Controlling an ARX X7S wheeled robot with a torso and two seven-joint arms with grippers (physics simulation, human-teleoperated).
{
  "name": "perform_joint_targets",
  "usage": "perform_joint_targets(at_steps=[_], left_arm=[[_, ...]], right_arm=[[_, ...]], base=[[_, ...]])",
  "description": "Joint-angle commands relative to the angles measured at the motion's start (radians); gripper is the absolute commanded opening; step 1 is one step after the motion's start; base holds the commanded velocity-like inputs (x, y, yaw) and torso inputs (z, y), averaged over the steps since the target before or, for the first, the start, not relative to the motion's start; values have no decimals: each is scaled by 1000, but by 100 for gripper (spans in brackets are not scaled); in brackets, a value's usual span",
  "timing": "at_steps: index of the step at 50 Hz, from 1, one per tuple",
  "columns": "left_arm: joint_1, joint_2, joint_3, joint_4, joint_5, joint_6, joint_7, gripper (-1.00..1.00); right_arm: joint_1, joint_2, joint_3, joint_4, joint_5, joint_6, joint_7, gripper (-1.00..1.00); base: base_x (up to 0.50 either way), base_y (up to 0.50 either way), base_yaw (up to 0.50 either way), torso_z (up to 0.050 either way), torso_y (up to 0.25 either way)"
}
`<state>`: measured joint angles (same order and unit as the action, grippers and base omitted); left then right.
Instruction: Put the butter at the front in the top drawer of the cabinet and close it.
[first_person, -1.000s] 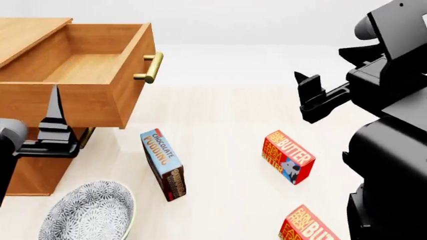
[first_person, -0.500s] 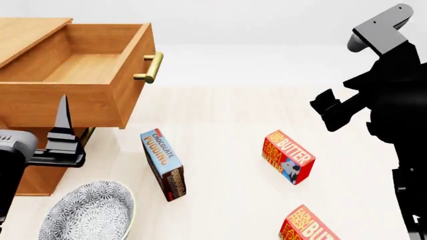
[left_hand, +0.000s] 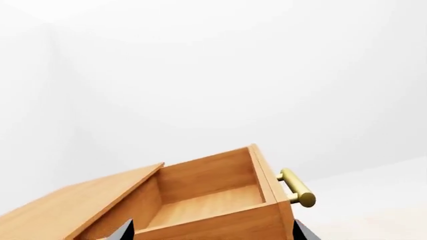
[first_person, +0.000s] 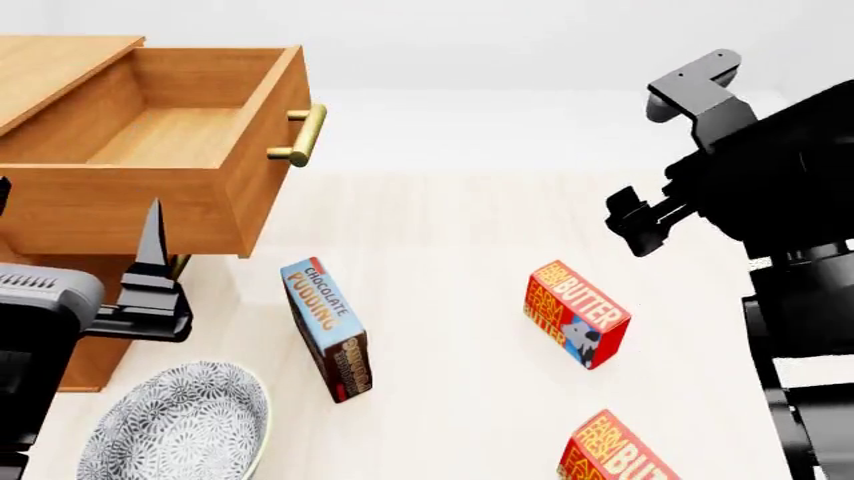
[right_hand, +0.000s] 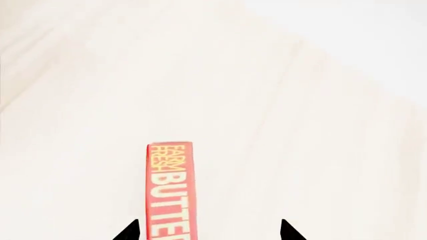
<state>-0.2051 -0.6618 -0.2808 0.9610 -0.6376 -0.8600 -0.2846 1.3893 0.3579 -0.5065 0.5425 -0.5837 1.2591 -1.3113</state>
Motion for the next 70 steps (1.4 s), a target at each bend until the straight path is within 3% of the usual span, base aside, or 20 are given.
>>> perform_joint_targets(at_steps=[1, 15, 70], left_arm=[[17, 1, 4, 2, -3, 12, -4, 100], [80, 12, 4, -25, 37, 76, 9, 100], [134, 10, -9, -31, 36, 126, -1, 100]], right_arm=[[70, -90, 36, 363, 73, -206, 170, 100], [175, -181, 57, 759, 146, -445, 299, 100], [64, -171, -179, 759, 418, -439, 346, 100]], base=[[0, 0, 0, 0, 0], [0, 0, 0, 0, 0], [0, 0, 0, 0, 0]])
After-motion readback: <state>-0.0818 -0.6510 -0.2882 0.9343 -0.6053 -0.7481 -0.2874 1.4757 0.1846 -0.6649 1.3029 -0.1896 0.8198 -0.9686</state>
